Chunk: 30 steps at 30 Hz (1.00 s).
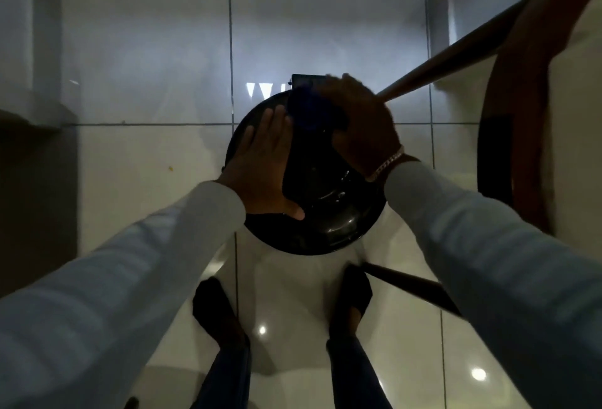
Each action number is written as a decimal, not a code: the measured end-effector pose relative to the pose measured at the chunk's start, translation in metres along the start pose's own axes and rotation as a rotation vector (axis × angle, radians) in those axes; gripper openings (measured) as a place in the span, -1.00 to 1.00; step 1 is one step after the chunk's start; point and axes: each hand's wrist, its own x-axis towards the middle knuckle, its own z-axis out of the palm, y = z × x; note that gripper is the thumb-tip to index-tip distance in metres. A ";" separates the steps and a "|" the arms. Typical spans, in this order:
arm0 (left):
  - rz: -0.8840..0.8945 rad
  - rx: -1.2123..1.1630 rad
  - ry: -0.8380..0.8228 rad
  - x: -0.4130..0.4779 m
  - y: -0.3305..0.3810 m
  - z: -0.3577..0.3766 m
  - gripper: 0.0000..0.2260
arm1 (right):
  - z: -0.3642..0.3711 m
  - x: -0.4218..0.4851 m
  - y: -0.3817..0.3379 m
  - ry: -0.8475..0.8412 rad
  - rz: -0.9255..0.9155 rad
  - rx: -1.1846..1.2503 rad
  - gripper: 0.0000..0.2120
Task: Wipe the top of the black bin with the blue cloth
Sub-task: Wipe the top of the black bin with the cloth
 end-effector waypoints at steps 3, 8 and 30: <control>0.044 0.004 0.038 -0.002 -0.008 0.001 0.29 | 0.011 -0.010 0.001 -0.170 0.015 0.002 -0.47; 0.067 -0.001 0.031 -0.003 -0.013 0.000 0.29 | 0.023 0.000 0.003 -0.106 0.033 -0.051 -0.46; 0.074 0.108 0.016 0.003 -0.024 0.009 0.26 | 0.070 -0.025 0.001 0.104 0.326 -0.180 -0.44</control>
